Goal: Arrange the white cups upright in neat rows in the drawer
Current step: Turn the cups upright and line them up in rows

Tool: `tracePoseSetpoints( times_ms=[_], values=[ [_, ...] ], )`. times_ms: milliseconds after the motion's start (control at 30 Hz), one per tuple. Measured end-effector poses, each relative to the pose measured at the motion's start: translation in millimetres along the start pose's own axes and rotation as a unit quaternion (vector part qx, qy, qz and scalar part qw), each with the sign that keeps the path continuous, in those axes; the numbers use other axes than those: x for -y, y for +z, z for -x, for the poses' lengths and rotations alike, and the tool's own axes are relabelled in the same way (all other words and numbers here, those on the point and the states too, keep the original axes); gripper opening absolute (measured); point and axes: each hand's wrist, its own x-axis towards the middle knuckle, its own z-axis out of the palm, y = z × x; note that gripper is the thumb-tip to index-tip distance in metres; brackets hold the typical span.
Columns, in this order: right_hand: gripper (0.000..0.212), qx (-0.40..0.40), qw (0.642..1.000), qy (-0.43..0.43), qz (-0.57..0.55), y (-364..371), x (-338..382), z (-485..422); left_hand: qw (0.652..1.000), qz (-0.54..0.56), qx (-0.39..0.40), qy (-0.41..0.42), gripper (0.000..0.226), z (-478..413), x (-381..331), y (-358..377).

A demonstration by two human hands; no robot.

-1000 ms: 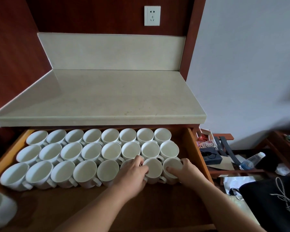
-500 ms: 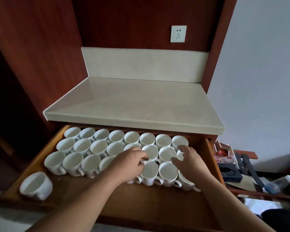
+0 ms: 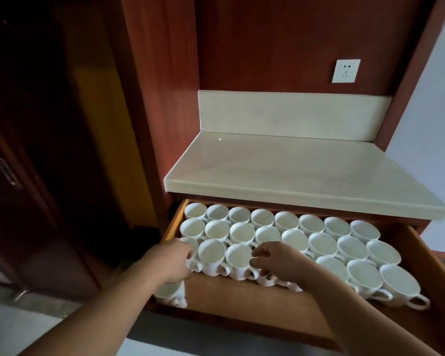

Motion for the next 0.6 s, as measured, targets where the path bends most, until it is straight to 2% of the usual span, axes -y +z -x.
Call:
tracePoseSetpoints(
  times_ms=[133, 233, 433, 600],
  values=[
    [0.026, 0.016, 1.0, -0.002, -0.012, 56.0, 29.5, -7.9, 0.995, 0.042, 0.078, 0.052, 0.06, 7.9, 45.6, 9.2],
    [0.023, 0.049, 0.999, 0.014, -0.01, 88.6, 41.4, -12.7, 0.989, 0.029, 0.094, 0.112, 0.058, 6.4, 63.5, 19.0],
    [0.029, 0.138, 0.989, 0.032, 0.053, 129.6, 61.9, -31.8, 0.979, -0.054, 0.065, 0.188, 0.071, -5.2, 78.8, 34.5],
    [0.025, 0.162, 0.981, 0.036, 0.097, 150.8, 69.2, -44.8, 0.968, -0.079, 0.046, 0.232, 0.067, -11.1, 82.7, 42.0]
  ],
)
